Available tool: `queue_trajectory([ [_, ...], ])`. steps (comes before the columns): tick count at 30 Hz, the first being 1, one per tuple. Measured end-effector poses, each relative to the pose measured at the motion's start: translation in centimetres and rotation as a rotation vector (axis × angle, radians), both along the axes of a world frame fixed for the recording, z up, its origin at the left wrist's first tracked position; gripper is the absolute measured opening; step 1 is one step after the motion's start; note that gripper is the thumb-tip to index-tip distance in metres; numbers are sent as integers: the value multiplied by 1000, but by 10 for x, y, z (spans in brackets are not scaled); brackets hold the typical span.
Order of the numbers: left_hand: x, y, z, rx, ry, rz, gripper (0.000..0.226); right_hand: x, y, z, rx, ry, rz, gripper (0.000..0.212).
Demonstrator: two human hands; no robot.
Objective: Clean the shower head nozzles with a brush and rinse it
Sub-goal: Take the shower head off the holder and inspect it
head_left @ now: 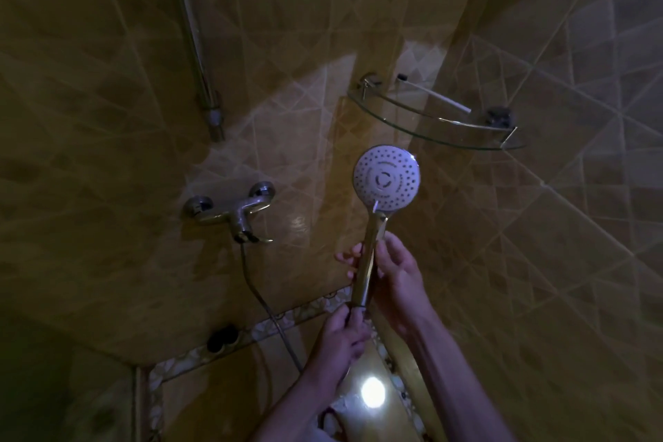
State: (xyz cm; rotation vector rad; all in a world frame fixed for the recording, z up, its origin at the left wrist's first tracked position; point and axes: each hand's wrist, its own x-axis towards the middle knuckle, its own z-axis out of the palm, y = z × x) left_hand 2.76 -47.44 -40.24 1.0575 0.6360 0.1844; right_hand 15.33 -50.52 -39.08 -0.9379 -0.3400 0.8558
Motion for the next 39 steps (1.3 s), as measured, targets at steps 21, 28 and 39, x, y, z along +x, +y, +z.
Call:
queue_trajectory([
  [21, -7, 3, 2, -94, 30, 3, 24, -9, -5, 0, 78, 216, 29, 16],
  [28, -8, 0, 7, -4, 33, 1, 13, -4, -7, -3, -79, 66, 55, 44],
  [39, -9, -1, 3, -25, 29, 36, 15, -5, -11, -9, -35, -19, 5, 24],
])
